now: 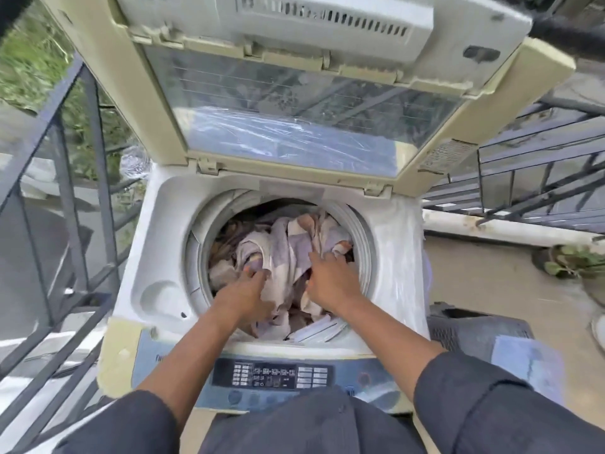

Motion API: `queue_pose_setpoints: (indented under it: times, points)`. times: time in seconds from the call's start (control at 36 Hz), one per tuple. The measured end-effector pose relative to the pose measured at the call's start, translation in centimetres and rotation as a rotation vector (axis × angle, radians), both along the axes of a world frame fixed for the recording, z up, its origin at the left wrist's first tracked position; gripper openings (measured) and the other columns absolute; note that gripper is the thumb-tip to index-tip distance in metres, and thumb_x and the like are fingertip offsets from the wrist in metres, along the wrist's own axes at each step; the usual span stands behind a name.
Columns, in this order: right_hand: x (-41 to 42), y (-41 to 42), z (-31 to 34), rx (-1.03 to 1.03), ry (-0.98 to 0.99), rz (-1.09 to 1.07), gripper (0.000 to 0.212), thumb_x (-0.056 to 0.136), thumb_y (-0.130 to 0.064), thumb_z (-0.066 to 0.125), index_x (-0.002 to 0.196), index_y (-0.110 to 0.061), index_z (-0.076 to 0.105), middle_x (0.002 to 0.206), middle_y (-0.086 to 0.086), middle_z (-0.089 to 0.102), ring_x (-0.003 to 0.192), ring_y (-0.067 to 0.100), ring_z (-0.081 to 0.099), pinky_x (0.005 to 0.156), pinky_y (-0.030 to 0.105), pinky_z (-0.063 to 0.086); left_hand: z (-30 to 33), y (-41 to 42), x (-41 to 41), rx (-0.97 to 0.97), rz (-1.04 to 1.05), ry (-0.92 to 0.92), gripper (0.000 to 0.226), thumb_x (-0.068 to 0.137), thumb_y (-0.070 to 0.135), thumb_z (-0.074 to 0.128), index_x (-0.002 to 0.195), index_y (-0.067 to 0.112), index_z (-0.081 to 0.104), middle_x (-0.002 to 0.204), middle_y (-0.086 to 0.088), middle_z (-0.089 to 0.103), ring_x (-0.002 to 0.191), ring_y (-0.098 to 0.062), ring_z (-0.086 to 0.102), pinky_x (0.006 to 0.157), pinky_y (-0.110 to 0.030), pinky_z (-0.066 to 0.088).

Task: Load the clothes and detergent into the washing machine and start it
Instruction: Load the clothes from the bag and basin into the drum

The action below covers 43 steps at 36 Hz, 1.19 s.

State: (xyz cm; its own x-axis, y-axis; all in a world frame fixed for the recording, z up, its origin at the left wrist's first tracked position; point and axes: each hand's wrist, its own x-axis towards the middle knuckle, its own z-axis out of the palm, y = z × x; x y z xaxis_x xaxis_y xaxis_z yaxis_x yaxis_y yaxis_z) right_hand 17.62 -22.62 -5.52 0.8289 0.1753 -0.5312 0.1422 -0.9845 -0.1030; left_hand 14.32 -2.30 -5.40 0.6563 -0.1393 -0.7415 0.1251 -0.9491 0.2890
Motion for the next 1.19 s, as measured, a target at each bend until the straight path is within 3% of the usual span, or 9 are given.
queue_pose_setpoints:
  times: [0.17,0.28,0.44,0.56,0.67,0.83,0.92,1.03,1.19]
  points:
    - [1.3,1.2,-2.2,0.072,-0.036,0.107,0.089,0.088,-0.034,0.071,0.161,-0.031,0.021,0.167,0.016,0.018,0.148,0.043,0.027,0.117,0.058,0.034,-2.7,-1.2,1.8,-0.007,-0.047,-0.210,0.120,0.086,0.042,0.081,0.169,0.031,-0.006,0.176,-0.014,-0.011,0.163,-0.045,-0.007,0.129,-0.061,0.022]
    - [2.8,1.5,-3.5,0.056,-0.017,0.139,0.104,0.083,-0.027,0.076,0.164,-0.034,0.011,0.172,0.014,0.004,0.155,0.043,0.014,0.122,0.057,0.028,-4.8,-1.1,3.0,0.046,-0.128,-0.209,0.133,0.083,0.049,0.084,0.166,0.035,-0.020,0.177,-0.008,-0.018,0.164,-0.042,-0.009,0.129,-0.059,0.024]
    - [4.8,1.0,-5.4,0.020,0.011,0.199,0.107,0.088,-0.020,0.070,0.163,-0.046,-0.002,0.172,0.016,0.002,0.152,0.046,0.018,0.113,0.060,0.035,-6.7,-0.9,2.8,0.101,-0.197,-0.042,0.111,0.083,0.060,0.074,0.166,0.040,0.002,0.169,-0.001,0.032,0.154,-0.031,0.035,0.111,-0.052,0.043]
    - [5.1,0.4,-6.3,-0.079,0.112,0.321,0.098,0.090,-0.026,0.069,0.163,-0.048,0.007,0.173,0.012,0.008,0.144,0.042,0.034,0.108,0.060,0.037,-7.4,-1.3,1.8,0.170,-0.264,0.114,0.101,0.085,0.080,0.052,0.165,0.037,0.007,0.147,-0.004,0.063,0.137,-0.031,0.057,0.119,-0.056,0.031]
    - [3.4,-0.5,-7.3,-0.430,0.208,0.545,0.080,0.096,-0.053,0.055,0.165,-0.029,0.023,0.169,0.014,0.027,0.152,0.040,0.026,0.121,0.061,0.020,-7.7,-0.7,1.1,0.315,-0.297,0.330,0.108,0.086,0.094,0.020,0.169,0.026,0.015,0.165,-0.003,0.047,0.156,-0.034,0.038,0.126,-0.066,0.005]
    - [1.1,-2.6,-8.2,-0.815,0.475,0.567,0.084,0.102,-0.071,0.021,0.168,-0.020,0.006,0.176,0.009,0.003,0.162,0.033,0.000,0.128,0.049,0.001,-7.1,-0.1,1.0,0.374,-0.273,0.558,0.102,0.090,0.093,0.014,0.168,0.029,0.027,0.177,0.001,0.023,0.164,-0.030,0.016,0.130,-0.059,0.006]
    - [1.4,-2.2,-7.6,-0.762,0.496,0.509,0.085,0.101,-0.070,0.026,0.168,-0.021,0.011,0.175,0.008,0.008,0.162,0.035,0.004,0.130,0.050,0.002,-6.7,-0.2,1.1,0.320,-0.249,0.514,0.087,0.099,0.079,0.029,0.165,0.023,0.035,0.174,-0.001,0.030,0.161,-0.028,0.028,0.130,-0.054,0.020]
    - [2.2,-1.3,-5.5,-0.515,0.453,0.401,0.059,0.102,-0.051,0.039,0.155,-0.027,0.046,0.163,0.004,0.043,0.152,0.032,0.033,0.124,0.047,0.018,-5.5,-0.5,1.2,0.293,-0.217,0.393,0.072,0.098,0.062,0.044,0.157,0.019,0.046,0.163,-0.008,0.047,0.148,-0.032,0.047,0.121,-0.052,0.038]
    - [2.9,-0.5,-1.6,-0.117,0.294,0.176,0.038,0.096,-0.037,0.049,0.129,-0.026,0.065,0.131,0.003,0.068,0.120,0.026,0.063,0.088,0.034,0.038,-2.8,-2.0,2.3,0.248,-0.149,0.182,0.066,0.098,0.070,0.038,0.137,0.021,0.060,0.143,-0.009,0.064,0.130,-0.033,0.061,0.102,-0.044,0.049]
